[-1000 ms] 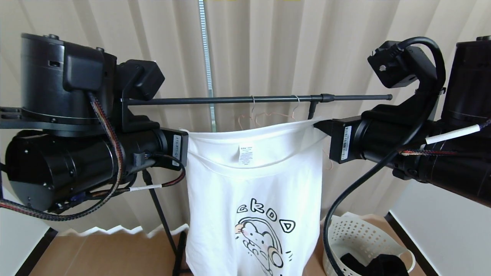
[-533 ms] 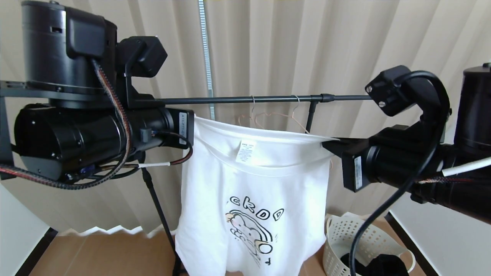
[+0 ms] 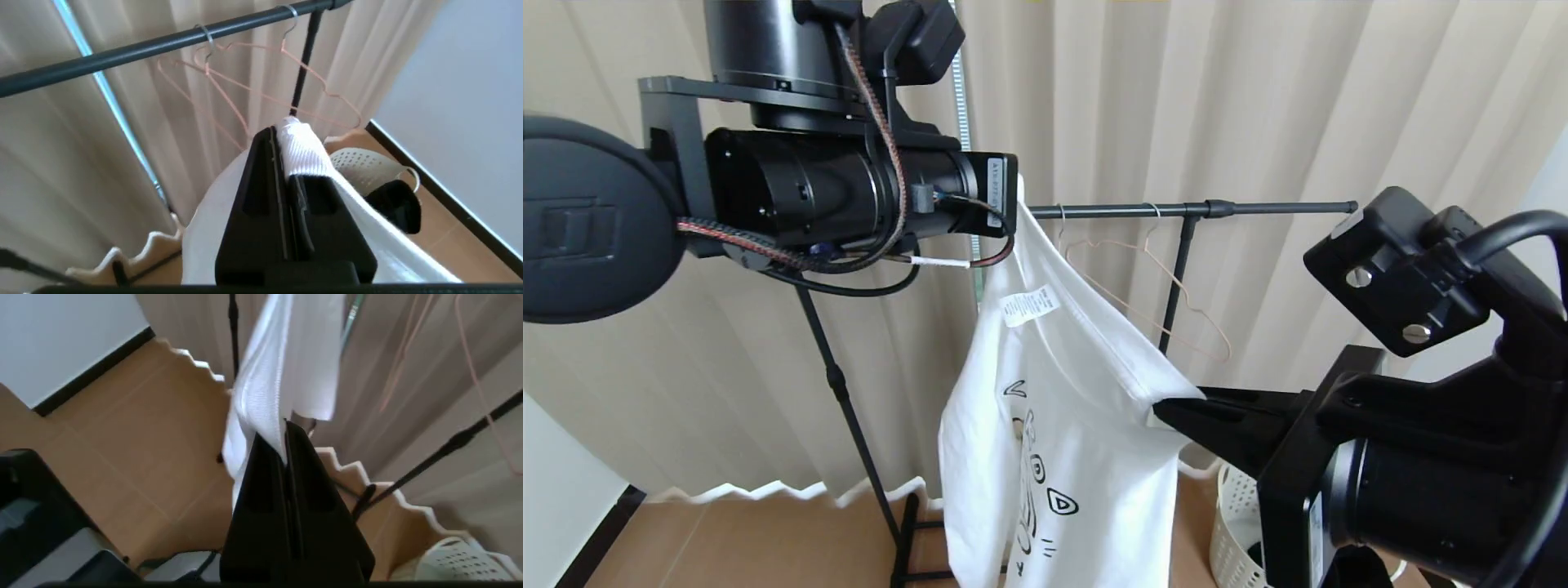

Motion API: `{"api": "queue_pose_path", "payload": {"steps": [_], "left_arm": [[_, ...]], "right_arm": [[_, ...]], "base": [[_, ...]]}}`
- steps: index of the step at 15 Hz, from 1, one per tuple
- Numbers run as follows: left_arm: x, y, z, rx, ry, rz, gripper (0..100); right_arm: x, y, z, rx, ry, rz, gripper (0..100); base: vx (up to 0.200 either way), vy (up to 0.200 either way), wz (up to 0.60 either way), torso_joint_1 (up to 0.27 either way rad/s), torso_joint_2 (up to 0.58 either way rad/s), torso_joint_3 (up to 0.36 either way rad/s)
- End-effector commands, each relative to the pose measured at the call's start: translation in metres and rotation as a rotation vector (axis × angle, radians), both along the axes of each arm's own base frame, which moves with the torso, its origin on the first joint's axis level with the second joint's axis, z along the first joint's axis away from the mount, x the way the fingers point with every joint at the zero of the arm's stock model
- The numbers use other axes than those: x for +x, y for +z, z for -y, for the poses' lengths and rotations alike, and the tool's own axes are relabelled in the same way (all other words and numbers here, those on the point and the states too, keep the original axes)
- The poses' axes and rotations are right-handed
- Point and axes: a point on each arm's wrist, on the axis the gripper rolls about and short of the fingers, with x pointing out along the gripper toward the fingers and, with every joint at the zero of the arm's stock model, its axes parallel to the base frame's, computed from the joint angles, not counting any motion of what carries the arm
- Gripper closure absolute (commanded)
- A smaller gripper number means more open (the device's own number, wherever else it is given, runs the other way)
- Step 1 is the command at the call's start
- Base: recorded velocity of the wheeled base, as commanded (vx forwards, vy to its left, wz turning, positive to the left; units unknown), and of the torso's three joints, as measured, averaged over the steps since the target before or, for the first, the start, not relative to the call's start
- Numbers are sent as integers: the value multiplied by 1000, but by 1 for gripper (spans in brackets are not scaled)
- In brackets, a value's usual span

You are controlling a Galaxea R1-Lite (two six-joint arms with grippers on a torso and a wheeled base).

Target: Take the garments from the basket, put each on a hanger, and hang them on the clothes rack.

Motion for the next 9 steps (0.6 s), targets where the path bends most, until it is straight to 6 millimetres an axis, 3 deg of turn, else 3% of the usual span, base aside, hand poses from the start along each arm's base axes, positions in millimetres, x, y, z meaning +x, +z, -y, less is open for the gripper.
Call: {"api": "queue_pose_path", "payload": {"steps": [1,4,9], "left_arm": [[17,-9,15,-11,-42,-1,100],[22,-11,19,-33,-80,17,100],[19,-7,17,-38,-76,26,100]], "right_arm": [[-4,-6,-22,24,38,-36,100],[0,-13,-46,161,34,-50,100],[0,-11,-48,253,46,-9,100]], "base": [[0,0,0,0,0,0],[0,0,0,0,0,0],[0,0,0,0,0,0]]}}
